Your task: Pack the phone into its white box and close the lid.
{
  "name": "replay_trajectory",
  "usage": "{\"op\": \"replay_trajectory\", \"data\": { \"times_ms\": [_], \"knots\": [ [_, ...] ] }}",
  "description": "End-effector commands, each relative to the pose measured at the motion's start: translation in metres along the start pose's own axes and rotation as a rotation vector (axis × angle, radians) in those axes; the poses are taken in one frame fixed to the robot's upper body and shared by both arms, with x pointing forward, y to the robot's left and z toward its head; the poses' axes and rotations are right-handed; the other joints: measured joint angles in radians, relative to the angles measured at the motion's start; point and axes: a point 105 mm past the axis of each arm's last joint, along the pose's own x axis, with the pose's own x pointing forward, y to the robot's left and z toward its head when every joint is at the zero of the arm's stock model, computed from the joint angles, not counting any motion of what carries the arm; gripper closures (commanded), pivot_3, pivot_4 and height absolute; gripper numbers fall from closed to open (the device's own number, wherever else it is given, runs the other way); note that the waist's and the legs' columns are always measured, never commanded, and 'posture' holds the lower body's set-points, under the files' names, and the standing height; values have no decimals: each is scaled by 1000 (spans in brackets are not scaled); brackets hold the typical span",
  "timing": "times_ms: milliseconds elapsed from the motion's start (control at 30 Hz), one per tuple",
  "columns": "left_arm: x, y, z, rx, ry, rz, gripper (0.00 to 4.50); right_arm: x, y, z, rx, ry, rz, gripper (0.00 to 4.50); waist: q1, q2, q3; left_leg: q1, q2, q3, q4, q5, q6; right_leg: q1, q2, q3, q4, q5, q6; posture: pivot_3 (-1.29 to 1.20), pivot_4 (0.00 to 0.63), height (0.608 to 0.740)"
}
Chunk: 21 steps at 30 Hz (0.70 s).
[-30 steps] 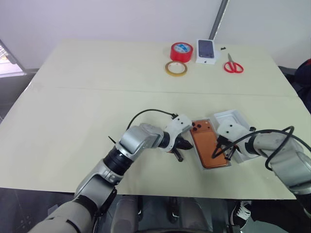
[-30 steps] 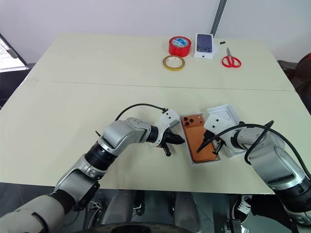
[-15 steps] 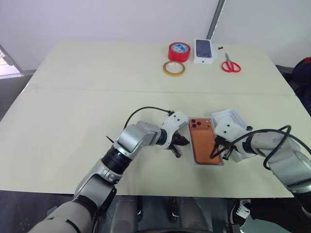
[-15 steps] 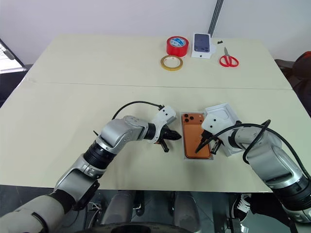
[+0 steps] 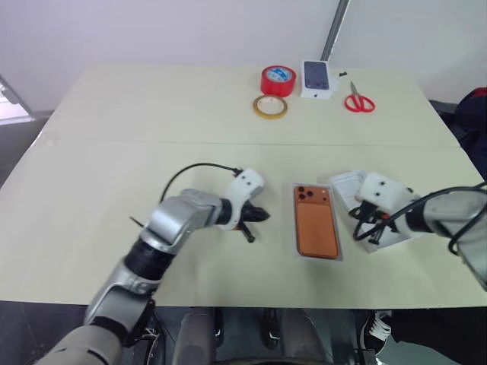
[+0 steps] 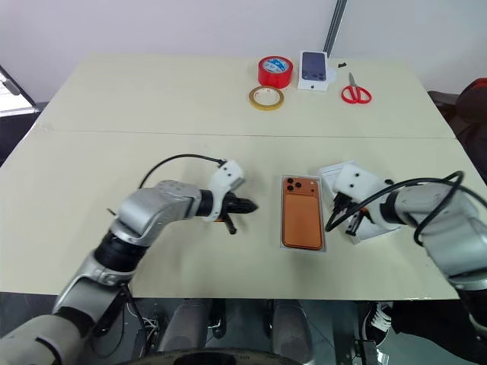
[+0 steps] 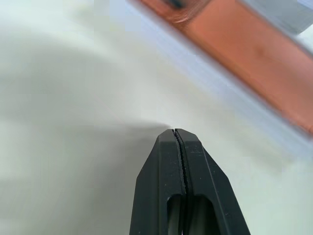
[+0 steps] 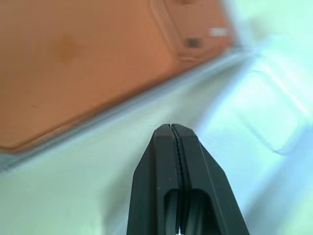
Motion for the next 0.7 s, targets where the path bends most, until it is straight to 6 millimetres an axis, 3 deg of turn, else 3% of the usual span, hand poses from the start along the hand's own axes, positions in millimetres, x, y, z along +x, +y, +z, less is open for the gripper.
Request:
{"op": "replay_trajectory", "data": {
  "times_ms": [33,100,333,700],
  "knots": [
    [-16,-6,9,96,-68,-8,4499,-11,-7,2,149,-25,9,4247,3,0,0,0,0,0,0,0,0,0,0,0,0,0,0,0,150,740],
    [-27,-3,8,156,-113,8,4500,-13,-4,-1,243,-15,39,3637,2,0,0,0,-1,0,0,0,0,0,-2,0,0,0,0,0,150,740],
    [-56,-8,5,288,-273,-41,4500,-9,-2,-4,524,54,10,130,-1,1,0,0,0,1,0,0,0,0,-2,0,0,0,-1,0,150,740],
    [-60,-27,4,395,-368,-132,4500,22,-10,-22,646,133,-136,130,0,2,-1,-2,-1,2,0,0,0,-2,-2,1,-1,0,0,0,150,740]
  ]
}}
